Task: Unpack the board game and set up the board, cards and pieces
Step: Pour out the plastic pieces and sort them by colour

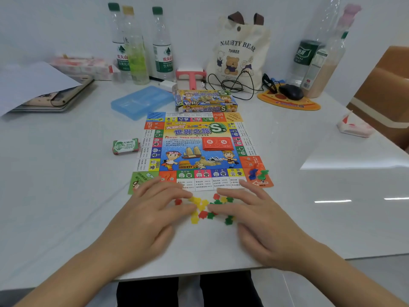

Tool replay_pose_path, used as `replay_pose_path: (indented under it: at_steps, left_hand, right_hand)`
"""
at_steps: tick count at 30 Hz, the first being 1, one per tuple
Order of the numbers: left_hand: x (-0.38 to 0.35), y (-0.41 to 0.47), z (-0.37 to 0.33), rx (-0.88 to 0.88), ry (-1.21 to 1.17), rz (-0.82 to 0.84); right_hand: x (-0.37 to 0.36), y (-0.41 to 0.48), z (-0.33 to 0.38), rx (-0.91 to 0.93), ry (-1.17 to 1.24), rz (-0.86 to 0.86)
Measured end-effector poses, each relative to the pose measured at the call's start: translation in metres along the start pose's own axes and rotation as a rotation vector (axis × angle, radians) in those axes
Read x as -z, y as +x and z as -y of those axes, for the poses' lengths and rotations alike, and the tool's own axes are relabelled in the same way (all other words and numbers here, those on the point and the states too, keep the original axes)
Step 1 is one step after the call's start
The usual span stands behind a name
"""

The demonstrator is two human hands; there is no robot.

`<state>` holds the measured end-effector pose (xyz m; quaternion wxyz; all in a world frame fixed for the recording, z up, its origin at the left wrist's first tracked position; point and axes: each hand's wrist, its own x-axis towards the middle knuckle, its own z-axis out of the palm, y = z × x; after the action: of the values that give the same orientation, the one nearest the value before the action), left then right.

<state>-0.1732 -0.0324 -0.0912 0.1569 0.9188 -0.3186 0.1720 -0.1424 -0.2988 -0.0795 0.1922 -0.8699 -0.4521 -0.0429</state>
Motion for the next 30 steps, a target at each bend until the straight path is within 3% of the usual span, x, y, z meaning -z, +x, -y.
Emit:
replay_pose_path:
  at_steps: [7,14,23,30]
  left_hand:
    - [0.001,0.002,-0.002,-0.085,0.062,0.162]
    - [0.003,0.002,-0.004,-0.129,0.049,0.105]
    - [0.005,-0.002,-0.003,-0.203,0.045,0.06]
    - [0.015,-0.015,0.008,-0.111,0.037,0.012]
  right_hand:
    - [-0.002,-0.004,-0.002,0.0,-0.034,-0.138]
    - [0.0,-0.007,-0.002,0.046,-0.064,-0.153]
    - [-0.001,-0.004,0.001,0.117,-0.056,-0.032]
    - [-0.007,0.009,0.013,0.161,-0.041,0.051]
